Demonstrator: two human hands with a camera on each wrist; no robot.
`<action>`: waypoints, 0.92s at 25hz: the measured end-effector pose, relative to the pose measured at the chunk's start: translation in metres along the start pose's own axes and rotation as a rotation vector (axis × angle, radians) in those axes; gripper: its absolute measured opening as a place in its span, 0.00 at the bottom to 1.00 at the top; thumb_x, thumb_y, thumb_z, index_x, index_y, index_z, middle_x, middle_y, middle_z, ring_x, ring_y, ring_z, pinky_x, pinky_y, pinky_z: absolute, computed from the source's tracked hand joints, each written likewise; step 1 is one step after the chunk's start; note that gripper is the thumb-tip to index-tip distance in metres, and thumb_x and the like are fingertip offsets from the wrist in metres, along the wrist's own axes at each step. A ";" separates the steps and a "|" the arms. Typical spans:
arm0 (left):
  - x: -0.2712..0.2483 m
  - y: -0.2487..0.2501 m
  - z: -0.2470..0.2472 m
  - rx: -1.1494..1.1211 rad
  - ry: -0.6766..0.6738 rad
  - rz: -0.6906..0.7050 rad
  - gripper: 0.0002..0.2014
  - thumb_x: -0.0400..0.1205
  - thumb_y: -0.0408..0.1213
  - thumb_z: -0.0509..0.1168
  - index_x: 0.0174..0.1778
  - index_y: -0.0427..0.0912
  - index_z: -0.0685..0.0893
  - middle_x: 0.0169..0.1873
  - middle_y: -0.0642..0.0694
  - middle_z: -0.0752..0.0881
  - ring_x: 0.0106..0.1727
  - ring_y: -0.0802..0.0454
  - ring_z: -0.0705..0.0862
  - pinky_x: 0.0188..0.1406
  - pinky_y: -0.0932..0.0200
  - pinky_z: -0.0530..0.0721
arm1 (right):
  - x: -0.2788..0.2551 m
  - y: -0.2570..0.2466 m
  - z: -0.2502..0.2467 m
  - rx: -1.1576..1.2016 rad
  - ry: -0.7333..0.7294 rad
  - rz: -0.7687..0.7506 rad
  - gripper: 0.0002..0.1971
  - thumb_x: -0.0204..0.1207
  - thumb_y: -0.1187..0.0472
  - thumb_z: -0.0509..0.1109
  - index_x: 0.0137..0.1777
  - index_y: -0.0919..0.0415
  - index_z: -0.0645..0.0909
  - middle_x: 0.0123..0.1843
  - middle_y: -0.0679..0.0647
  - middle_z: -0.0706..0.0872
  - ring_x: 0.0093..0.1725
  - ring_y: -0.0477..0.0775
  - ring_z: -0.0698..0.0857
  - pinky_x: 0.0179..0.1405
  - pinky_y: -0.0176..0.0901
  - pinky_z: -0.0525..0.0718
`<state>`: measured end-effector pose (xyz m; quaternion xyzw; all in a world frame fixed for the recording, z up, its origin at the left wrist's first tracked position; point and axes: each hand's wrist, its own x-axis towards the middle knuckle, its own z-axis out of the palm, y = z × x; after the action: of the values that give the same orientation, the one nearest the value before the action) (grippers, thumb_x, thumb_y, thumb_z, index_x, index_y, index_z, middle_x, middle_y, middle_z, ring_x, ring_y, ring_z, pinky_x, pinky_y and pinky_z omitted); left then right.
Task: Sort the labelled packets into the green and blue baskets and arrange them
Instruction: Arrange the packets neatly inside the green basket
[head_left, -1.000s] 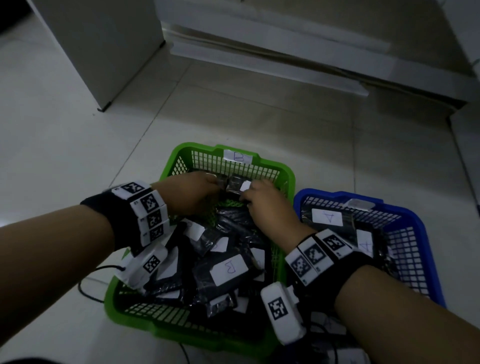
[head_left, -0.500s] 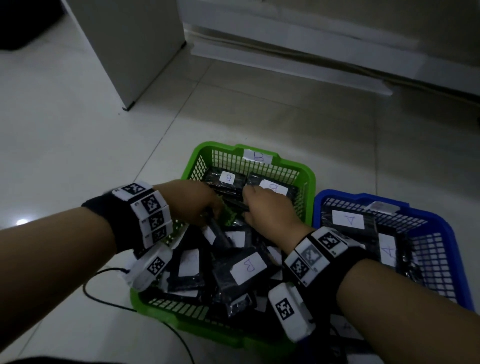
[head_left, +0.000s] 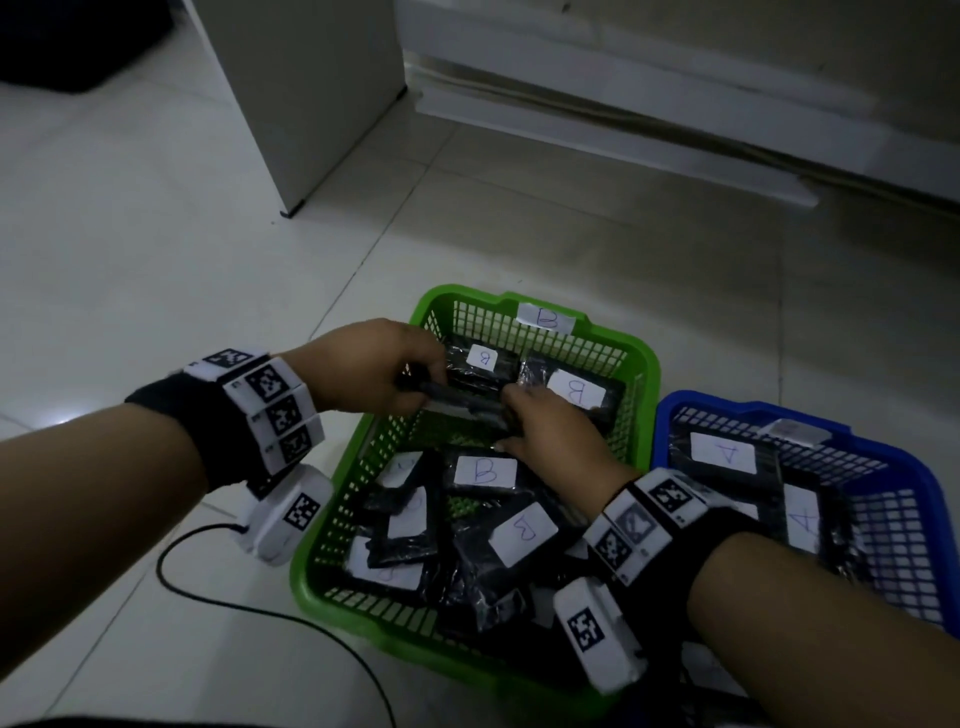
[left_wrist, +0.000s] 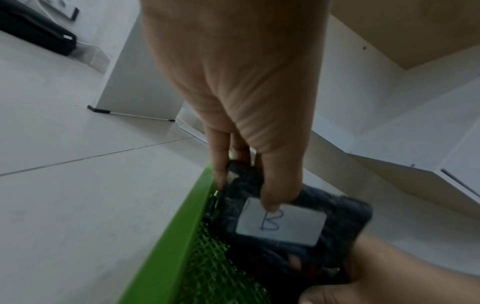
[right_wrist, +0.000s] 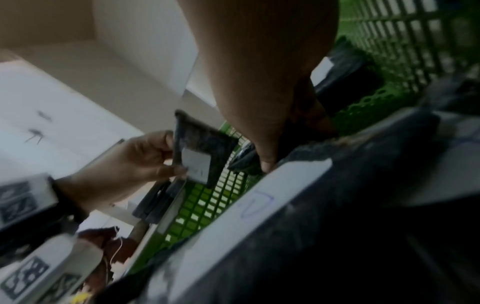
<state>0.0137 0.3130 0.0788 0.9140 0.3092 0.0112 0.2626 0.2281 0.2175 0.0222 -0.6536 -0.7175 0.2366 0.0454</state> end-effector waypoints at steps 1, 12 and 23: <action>0.000 0.000 0.000 -0.016 0.031 -0.012 0.10 0.70 0.35 0.73 0.46 0.50 0.86 0.43 0.55 0.85 0.42 0.58 0.81 0.41 0.67 0.79 | 0.002 -0.004 0.003 0.078 0.024 0.034 0.23 0.72 0.55 0.75 0.64 0.60 0.73 0.57 0.58 0.75 0.56 0.59 0.78 0.46 0.44 0.77; 0.020 0.004 0.007 0.002 -0.034 -0.096 0.14 0.80 0.36 0.67 0.62 0.47 0.83 0.52 0.51 0.85 0.50 0.56 0.80 0.48 0.62 0.74 | 0.000 0.009 -0.005 0.529 0.248 0.305 0.15 0.80 0.70 0.59 0.61 0.59 0.81 0.58 0.56 0.85 0.55 0.57 0.85 0.56 0.45 0.82; 0.047 0.016 0.043 0.368 -0.552 0.080 0.23 0.83 0.46 0.60 0.76 0.52 0.70 0.79 0.50 0.62 0.77 0.49 0.66 0.74 0.49 0.69 | -0.032 0.035 -0.046 0.377 0.455 0.311 0.06 0.76 0.65 0.66 0.48 0.57 0.84 0.43 0.53 0.88 0.38 0.50 0.84 0.35 0.38 0.81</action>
<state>0.0690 0.3087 0.0426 0.9260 0.1873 -0.2825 0.1665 0.2819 0.2008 0.0565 -0.7714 -0.5244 0.2173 0.2877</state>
